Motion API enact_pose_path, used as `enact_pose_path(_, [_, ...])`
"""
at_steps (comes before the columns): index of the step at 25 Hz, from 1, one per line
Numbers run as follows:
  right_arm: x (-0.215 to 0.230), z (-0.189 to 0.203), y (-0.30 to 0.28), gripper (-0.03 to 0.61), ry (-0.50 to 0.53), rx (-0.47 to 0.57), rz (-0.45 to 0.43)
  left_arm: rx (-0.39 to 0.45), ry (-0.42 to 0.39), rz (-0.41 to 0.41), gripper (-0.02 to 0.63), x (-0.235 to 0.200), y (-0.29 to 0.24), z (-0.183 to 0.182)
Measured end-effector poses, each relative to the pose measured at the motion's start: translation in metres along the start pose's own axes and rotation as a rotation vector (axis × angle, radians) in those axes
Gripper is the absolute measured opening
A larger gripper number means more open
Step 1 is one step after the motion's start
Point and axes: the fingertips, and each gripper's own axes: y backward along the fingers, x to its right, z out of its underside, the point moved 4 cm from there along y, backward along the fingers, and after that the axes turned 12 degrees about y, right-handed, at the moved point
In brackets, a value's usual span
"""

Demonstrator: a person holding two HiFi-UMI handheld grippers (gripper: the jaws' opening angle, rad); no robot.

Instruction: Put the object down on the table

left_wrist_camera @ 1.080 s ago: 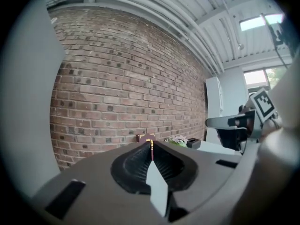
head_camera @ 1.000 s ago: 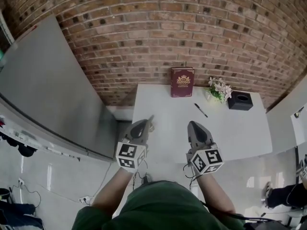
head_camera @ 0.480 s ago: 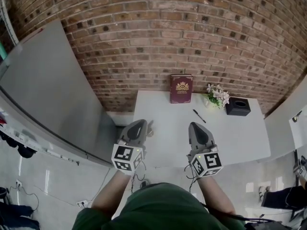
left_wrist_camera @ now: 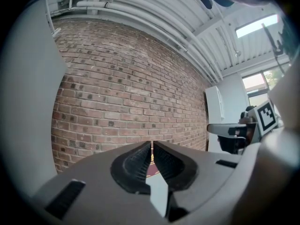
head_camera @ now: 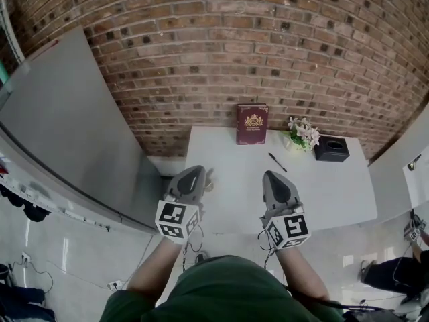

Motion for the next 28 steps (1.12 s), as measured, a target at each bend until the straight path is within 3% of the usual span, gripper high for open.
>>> enact_pose_path(28, [0.0015,0.0064,-0.0056,0.002,-0.004,-0.013,-0.015,-0.009,0.007,-0.019,0.017,-0.0069,-0.0068,0.006])
